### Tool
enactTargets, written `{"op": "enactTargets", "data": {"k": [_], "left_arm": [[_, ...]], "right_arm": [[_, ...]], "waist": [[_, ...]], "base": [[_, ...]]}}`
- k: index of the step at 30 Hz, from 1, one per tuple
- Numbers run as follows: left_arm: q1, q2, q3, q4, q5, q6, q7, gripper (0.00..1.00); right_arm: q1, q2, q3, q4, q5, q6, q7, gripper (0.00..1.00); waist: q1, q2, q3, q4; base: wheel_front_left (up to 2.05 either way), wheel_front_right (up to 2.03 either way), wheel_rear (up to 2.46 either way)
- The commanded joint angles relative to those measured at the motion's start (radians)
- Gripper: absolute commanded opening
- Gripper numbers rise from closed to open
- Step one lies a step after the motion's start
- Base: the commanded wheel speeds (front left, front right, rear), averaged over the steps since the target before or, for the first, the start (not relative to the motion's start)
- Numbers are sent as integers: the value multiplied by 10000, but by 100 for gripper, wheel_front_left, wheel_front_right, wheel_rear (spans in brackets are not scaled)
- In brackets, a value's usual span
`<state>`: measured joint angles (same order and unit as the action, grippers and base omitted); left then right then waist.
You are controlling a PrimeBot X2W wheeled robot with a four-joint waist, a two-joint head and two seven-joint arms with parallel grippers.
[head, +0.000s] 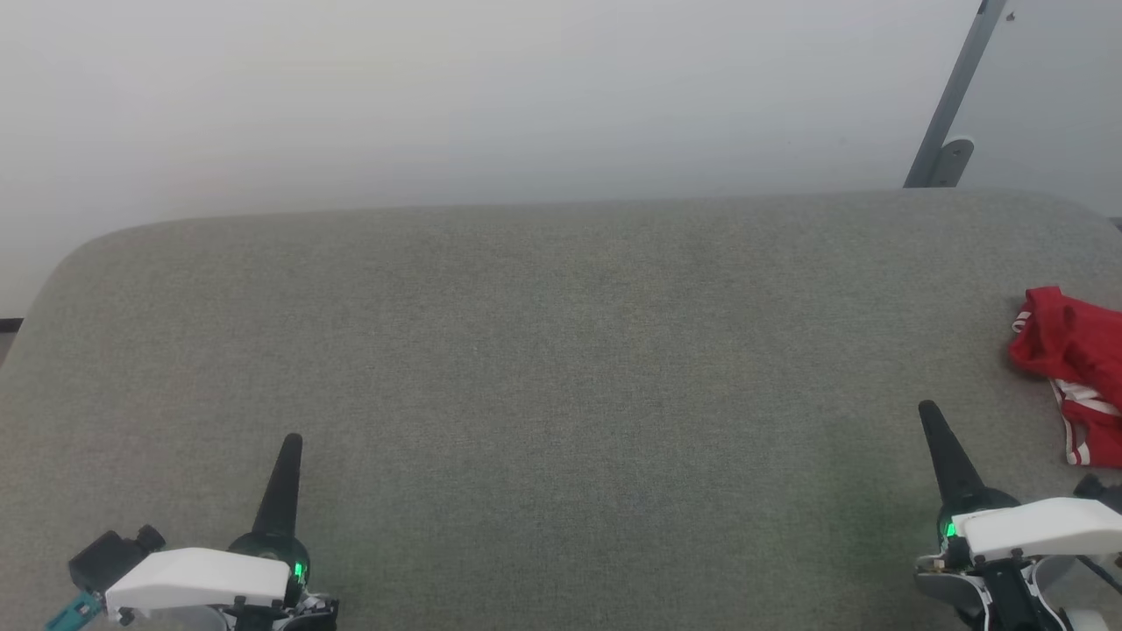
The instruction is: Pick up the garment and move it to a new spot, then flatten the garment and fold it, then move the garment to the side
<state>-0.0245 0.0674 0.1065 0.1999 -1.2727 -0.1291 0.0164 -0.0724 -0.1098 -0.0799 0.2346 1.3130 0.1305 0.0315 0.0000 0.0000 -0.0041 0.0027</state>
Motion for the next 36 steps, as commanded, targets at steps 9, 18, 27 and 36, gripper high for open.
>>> {"op": "enactTargets", "data": {"k": [9,18,27,36], "left_arm": [[-343,-11,46,81,-897,-21,250,0],[-503,-51,53,181,-1569,-23,443,0],[-662,-89,59,275,-2197,-24,627,0],[-781,-124,65,370,-2780,-26,807,0]], "right_arm": [[-245,146,-110,0,768,5,236,0],[-282,280,-177,33,1369,5,394,0],[-341,388,-244,62,1928,4,564,0],[-373,504,-310,86,2458,4,703,0]], "waist": [[0,0,14,-5],[0,0,28,-10],[0,0,41,-15],[0,0,55,-21]], "base": [[0,0,0],[0,0,0],[0,0,0],[0,0,0]]}}
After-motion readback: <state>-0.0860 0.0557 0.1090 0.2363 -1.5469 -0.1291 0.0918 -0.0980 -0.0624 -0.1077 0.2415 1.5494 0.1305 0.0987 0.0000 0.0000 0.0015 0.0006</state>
